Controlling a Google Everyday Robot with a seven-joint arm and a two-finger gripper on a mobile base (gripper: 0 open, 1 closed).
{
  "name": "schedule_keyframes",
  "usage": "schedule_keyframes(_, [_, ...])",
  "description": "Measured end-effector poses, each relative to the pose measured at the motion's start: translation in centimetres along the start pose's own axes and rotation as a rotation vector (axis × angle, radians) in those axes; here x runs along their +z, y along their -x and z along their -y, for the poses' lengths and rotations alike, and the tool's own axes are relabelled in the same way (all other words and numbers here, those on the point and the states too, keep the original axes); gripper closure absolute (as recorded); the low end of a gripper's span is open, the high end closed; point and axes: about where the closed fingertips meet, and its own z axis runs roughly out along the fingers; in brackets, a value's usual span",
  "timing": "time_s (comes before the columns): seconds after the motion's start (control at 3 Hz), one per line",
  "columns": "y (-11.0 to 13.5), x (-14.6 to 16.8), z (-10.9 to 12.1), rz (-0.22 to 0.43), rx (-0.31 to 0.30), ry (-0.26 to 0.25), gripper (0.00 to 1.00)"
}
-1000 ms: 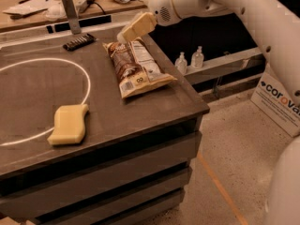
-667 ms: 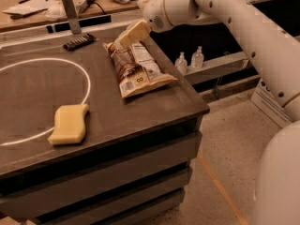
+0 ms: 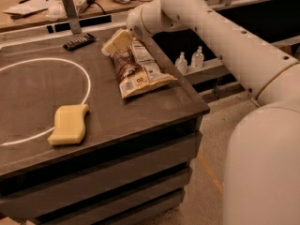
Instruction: Move rxbar chocolate near sponge
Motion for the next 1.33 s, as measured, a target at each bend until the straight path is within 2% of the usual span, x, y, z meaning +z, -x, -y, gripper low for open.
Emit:
schedule_keyframes(0.33, [-0.6,3.2,0.4,-0.035,0.015,-0.032,0.0])
schedule_keyframes(0.67, [-0.4,6.0,0.7,-0.032,0.032,-0.037,0.0])
schedule_keyframes(1.0, [0.3,8.3,1.3,-0.002,0.046,-0.03,0.0])
schedule_keyframes(1.33, [0.8,10.3,2.0,-0.008,0.068,-0.02,0.0])
